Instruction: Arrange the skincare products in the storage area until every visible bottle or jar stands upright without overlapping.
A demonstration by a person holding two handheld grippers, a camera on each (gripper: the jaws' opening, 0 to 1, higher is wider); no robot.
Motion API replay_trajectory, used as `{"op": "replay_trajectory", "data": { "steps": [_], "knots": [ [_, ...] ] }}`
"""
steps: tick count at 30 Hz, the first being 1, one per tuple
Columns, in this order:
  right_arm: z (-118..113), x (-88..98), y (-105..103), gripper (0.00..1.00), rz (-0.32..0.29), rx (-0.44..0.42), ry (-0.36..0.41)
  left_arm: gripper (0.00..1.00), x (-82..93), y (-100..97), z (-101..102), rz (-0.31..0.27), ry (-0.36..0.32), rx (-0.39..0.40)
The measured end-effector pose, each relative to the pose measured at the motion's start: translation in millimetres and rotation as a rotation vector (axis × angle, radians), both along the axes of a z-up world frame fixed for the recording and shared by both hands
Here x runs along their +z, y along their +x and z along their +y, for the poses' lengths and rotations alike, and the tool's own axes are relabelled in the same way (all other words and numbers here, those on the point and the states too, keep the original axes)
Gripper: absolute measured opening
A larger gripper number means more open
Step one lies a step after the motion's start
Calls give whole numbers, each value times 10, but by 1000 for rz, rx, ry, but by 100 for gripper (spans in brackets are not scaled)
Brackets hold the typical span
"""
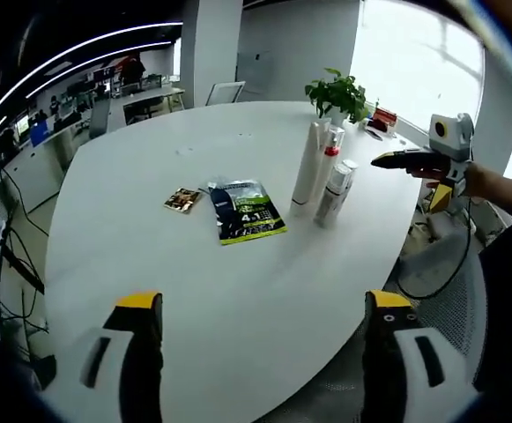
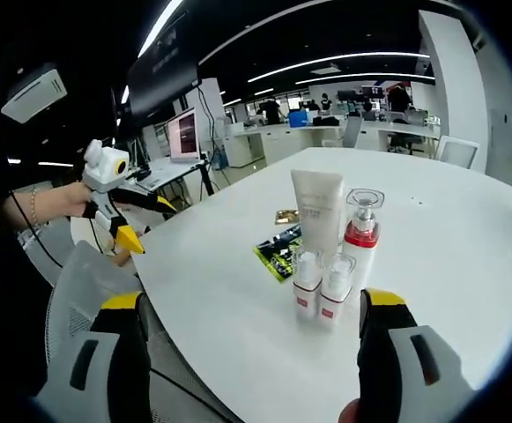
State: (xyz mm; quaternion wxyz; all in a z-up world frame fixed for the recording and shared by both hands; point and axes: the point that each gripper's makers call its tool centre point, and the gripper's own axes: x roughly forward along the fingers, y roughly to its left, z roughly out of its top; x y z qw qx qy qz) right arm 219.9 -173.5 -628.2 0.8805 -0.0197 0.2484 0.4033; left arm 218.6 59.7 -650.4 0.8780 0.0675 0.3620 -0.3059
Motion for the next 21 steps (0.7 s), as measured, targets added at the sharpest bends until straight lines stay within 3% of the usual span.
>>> {"op": "replay_trajectory", "data": {
  "steps": [21],
  "knots": [
    [-179, -33, -27, 98, 15, -43, -7, 93, -203, 383, -445, 29, 31, -8]
  ]
}}
